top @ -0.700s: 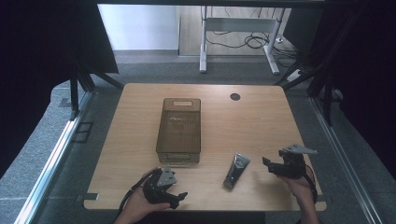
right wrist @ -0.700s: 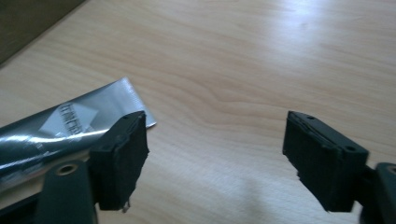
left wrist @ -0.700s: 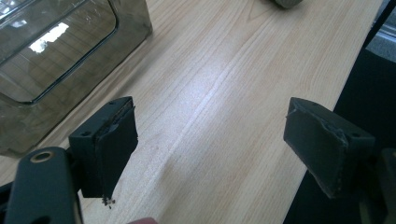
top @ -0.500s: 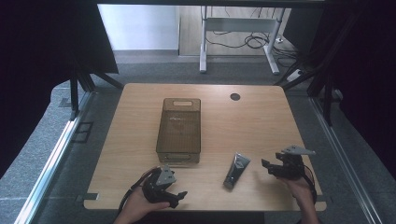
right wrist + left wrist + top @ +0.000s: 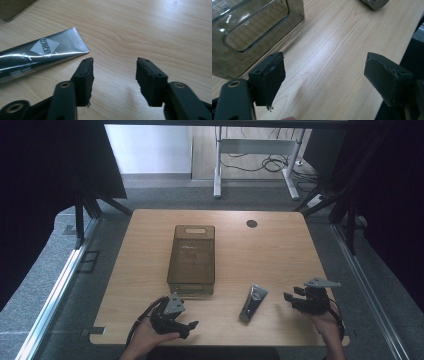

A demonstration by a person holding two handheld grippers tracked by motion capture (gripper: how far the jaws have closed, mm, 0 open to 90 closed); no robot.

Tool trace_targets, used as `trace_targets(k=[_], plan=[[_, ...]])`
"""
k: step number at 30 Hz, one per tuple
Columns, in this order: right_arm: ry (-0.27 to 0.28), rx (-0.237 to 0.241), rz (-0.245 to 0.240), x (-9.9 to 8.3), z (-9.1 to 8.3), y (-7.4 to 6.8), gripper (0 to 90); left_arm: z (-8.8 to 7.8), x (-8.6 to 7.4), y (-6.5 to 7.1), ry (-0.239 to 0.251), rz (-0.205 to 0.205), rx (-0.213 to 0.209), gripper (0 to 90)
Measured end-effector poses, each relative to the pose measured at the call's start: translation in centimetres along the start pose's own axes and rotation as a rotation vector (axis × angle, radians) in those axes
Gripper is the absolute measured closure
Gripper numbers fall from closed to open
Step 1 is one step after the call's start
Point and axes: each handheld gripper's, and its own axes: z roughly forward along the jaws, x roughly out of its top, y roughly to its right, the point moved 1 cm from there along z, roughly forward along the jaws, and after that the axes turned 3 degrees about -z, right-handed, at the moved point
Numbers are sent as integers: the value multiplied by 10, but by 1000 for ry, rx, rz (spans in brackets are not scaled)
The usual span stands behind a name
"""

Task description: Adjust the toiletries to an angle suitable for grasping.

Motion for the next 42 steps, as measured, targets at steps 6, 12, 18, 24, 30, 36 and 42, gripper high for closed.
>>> trace_targets(k=[6,12,18,24,30,36,42], plan=[[-14,41,-16,1,-7,-4,618,-1,3,4,-2,18,10,173],[-39,92,-68,5,-13,-13,744,-5,6,6,9,28,12,172],[-37,161,-63,9,-14,-18,870,-2,6,4,-4,24,18,172],[-65,202,-73,6,-14,-26,900,-2,13,5,2,36,15,172],[-98,244,-123,8,-14,-39,900,1,12,7,-9,49,10,172],[-118,298,-177,12,-9,-56,900,-2,14,8,3,51,15,172],[-136,356,-207,12,-3,-72,900,1,13,8,-9,53,11,172]])
